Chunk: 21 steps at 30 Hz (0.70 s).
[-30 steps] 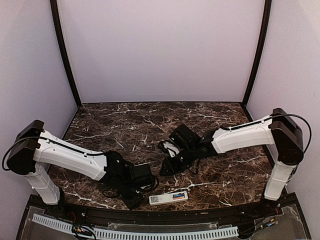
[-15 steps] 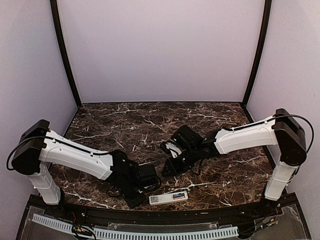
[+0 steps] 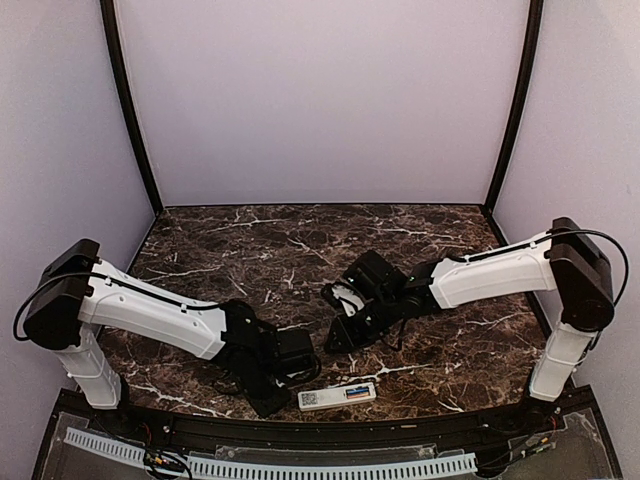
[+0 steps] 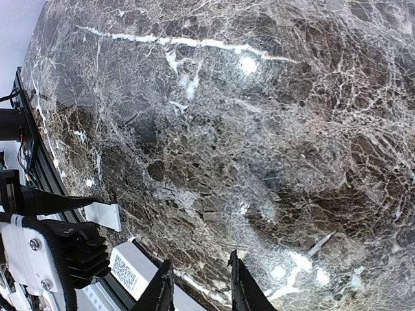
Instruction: Load the batteries into the remote control
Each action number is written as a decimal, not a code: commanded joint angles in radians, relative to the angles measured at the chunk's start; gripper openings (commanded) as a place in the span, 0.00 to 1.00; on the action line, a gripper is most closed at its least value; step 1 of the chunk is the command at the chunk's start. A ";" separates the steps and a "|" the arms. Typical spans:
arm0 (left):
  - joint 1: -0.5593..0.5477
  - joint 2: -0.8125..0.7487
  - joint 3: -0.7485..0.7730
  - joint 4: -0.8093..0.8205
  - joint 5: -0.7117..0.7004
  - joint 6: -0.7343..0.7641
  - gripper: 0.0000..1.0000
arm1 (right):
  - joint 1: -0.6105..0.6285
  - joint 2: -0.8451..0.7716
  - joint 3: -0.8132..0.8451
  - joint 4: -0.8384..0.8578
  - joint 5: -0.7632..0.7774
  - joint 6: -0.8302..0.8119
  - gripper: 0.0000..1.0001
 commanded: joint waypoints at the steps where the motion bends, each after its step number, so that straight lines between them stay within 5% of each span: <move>1: 0.004 0.010 -0.002 -0.030 0.017 -0.006 0.17 | 0.002 -0.028 -0.011 0.005 0.014 -0.015 0.28; 21: 0.004 -0.133 -0.006 -0.001 -0.096 0.004 0.13 | 0.002 -0.036 0.002 0.032 -0.054 -0.013 0.29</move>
